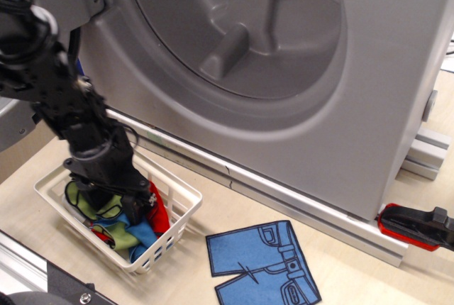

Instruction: Put clothes in laundry machine

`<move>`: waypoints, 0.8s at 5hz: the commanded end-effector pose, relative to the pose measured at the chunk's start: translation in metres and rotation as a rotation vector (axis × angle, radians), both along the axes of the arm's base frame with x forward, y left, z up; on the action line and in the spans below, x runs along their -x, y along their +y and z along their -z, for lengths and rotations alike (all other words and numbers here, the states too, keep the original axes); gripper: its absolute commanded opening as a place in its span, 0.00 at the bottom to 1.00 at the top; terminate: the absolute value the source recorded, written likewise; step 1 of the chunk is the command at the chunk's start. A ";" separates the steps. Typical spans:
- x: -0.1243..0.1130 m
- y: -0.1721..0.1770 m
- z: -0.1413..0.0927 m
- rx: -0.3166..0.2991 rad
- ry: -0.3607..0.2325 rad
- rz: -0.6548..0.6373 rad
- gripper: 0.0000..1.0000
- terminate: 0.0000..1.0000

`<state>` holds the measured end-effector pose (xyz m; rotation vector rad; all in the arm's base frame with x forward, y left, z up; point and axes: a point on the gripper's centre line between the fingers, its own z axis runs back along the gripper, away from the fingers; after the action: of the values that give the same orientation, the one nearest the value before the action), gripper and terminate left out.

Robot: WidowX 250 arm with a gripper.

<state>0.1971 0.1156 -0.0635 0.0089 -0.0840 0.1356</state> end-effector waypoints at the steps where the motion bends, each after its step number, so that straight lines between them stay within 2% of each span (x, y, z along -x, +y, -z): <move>1: -0.014 0.006 -0.028 -0.101 -0.090 0.048 0.00 0.00; 3: -0.017 0.005 -0.067 -0.087 -0.108 0.053 0.00 0.00; 4: -0.018 -0.003 -0.101 -0.036 -0.120 0.046 0.00 0.00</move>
<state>0.2089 0.1074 0.0273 0.0080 -0.1645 0.0989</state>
